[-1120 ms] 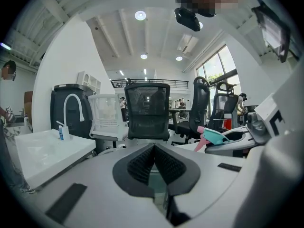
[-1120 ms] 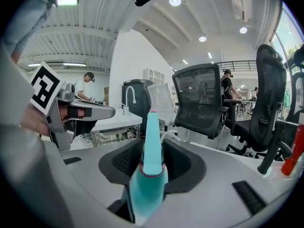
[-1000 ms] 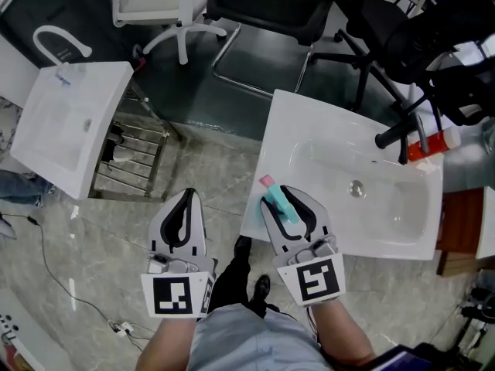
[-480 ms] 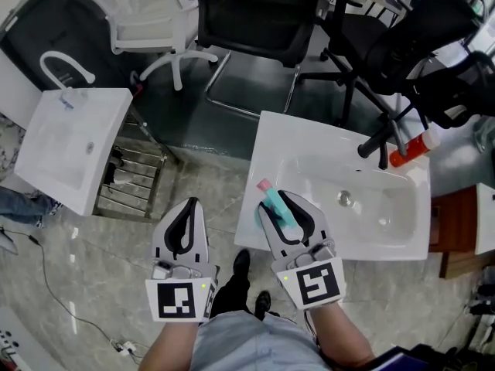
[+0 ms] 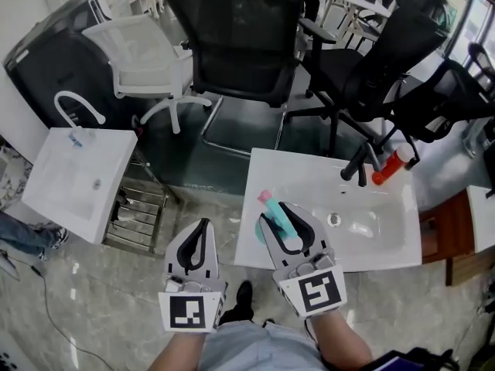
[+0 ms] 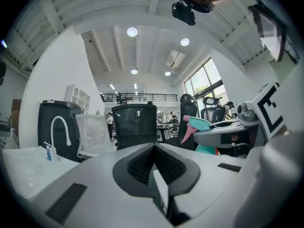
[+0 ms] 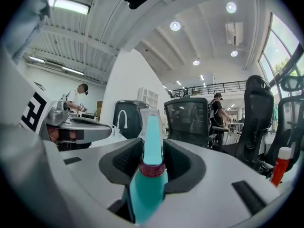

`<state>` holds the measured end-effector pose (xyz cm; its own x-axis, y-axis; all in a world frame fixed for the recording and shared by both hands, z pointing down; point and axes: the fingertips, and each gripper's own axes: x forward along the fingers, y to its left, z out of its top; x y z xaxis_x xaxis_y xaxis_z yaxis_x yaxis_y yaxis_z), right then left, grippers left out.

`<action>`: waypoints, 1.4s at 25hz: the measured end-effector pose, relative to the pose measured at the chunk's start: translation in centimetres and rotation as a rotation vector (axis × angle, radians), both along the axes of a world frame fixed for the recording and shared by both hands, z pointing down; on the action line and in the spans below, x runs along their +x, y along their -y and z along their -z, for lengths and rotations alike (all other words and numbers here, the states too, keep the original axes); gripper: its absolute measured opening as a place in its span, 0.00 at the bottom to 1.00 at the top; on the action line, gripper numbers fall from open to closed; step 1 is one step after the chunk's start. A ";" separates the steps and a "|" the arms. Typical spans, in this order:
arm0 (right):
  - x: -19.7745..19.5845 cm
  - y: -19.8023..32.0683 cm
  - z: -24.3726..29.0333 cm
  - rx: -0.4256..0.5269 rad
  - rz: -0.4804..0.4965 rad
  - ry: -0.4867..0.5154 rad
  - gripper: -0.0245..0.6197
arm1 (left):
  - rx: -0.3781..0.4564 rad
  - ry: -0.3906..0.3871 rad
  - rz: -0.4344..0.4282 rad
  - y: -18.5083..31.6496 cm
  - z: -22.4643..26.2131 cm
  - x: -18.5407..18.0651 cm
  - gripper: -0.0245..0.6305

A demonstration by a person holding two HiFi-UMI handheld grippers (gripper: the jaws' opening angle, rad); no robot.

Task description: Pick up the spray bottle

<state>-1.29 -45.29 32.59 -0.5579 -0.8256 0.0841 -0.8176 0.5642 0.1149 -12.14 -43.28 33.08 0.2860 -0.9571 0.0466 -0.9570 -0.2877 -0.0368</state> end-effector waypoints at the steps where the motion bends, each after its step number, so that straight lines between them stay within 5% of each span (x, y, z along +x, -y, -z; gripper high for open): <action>1: 0.1 -0.1 0.4 0.007 -0.004 0.000 0.27 | 0.008 0.001 -0.008 -0.1 0.3 0.2 0.07; 21: 1.8 -1.3 3.2 0.075 -0.080 -0.008 0.27 | 0.079 0.045 -0.094 -0.3 3.0 2.1 0.07; 35: 2.1 -1.3 3.6 0.082 -0.089 0.003 0.27 | 0.079 0.003 -0.107 -0.3 3.4 2.8 0.07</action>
<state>0.84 -43.98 29.01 -0.4822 -0.8760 0.0121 -0.8645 0.4781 0.1549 -9.38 -42.99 29.68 0.3868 -0.9218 -0.0262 -0.9208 -0.3844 -0.0664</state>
